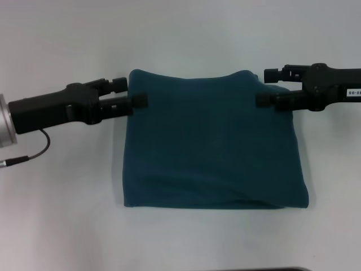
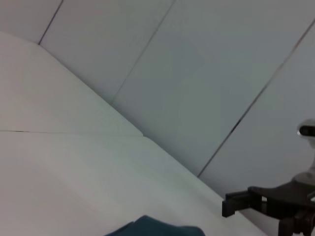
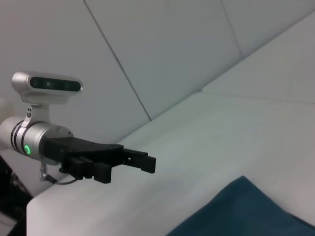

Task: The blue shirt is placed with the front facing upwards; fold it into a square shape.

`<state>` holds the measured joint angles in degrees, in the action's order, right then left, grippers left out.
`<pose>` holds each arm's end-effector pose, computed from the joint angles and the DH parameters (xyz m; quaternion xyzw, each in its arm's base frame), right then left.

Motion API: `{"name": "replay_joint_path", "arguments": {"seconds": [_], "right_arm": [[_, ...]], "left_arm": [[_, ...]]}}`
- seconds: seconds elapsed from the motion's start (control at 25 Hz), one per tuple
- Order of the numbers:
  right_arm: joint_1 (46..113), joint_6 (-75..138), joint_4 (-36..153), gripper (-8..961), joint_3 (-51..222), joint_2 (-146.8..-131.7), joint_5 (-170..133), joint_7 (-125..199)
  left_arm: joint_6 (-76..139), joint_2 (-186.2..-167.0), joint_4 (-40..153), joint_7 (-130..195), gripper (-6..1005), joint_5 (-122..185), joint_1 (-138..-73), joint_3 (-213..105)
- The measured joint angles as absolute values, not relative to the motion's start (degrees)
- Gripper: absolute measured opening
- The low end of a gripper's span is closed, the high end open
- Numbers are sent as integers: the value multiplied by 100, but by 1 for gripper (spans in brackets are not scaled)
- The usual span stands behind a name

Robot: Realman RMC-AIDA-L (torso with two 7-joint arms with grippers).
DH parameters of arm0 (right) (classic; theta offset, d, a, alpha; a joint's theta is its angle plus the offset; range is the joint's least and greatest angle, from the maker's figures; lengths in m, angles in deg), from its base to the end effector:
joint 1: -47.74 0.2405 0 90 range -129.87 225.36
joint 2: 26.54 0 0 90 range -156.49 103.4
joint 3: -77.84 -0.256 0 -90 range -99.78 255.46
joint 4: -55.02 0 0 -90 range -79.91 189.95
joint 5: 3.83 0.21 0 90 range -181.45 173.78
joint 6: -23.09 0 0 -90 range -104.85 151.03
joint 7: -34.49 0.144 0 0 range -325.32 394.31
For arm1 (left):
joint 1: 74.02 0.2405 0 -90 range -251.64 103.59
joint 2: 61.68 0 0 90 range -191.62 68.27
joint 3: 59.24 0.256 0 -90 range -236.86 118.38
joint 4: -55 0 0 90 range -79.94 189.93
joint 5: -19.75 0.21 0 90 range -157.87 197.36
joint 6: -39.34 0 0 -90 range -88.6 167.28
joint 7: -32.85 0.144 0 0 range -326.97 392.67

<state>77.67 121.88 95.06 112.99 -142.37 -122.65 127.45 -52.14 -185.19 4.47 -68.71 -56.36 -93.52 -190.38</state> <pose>0.2699 0.3185 0.0328 -0.9185 0.3040 0.2430 0.0703 -0.2523 0.2965 -0.0004 -0.8773 -0.3590 -0.3067 0.0858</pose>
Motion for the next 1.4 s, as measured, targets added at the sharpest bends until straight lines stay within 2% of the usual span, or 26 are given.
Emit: {"name": "replay_joint_path", "arguments": {"seconds": [0.04,0.6,1.4], "right_arm": [[7767,12189,9508,927,11338,-14238,-12294,12695],[7789,12097,9519,919,11793,-14273,-12500,12259],[7766,12134,9599,917,11845,-14258,-12511,12291]], "left_arm": [[-5223,-18518,477,-6773,885,-5621,-9344,-19031],[-5111,-18430,1066,-6021,879,-5424,-9570,-19082],[-5162,-18468,1071,-6036,875,-5471,-9638,-19086]]}}
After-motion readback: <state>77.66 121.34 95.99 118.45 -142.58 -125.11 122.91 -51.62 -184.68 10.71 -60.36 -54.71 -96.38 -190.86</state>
